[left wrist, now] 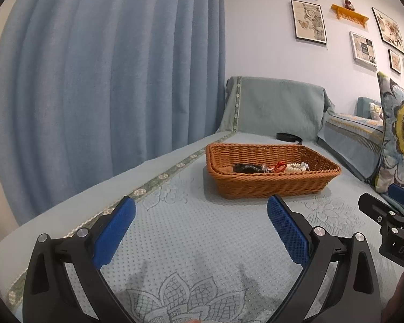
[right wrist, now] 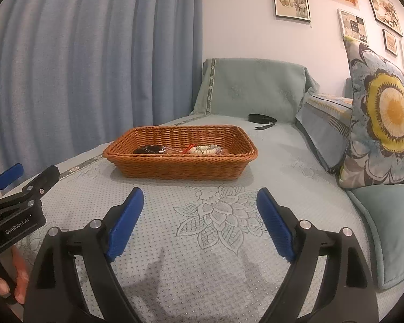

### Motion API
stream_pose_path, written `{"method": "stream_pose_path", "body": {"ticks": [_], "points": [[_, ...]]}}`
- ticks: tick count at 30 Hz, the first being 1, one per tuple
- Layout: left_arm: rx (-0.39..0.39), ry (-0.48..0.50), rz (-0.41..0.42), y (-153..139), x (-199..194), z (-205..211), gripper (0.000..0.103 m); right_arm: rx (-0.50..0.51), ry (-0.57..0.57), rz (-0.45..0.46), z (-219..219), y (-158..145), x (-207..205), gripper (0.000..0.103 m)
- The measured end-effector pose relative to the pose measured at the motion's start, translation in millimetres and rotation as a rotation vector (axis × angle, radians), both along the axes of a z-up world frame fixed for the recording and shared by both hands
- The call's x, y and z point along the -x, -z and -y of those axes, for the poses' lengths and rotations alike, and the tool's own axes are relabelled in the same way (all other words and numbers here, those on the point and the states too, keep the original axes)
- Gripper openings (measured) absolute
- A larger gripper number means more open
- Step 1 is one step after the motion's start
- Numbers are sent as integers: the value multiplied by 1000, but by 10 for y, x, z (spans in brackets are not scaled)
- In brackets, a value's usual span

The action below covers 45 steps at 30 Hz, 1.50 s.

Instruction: Organize jewelry

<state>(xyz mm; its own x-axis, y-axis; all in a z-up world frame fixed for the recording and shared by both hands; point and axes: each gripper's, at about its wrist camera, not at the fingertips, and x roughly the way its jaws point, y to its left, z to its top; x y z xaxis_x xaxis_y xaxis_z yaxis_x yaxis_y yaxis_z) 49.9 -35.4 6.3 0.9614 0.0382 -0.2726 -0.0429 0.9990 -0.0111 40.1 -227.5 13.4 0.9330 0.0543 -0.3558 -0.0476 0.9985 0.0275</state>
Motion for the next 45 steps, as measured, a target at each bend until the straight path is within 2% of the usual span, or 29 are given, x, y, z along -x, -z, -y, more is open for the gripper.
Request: {"method": "stream_pose_path", "body": {"ticks": [45], "points": [[6,-10,-23,-4,-25,-9,95,-18,-3,-10,3,23,-18,84]]}}
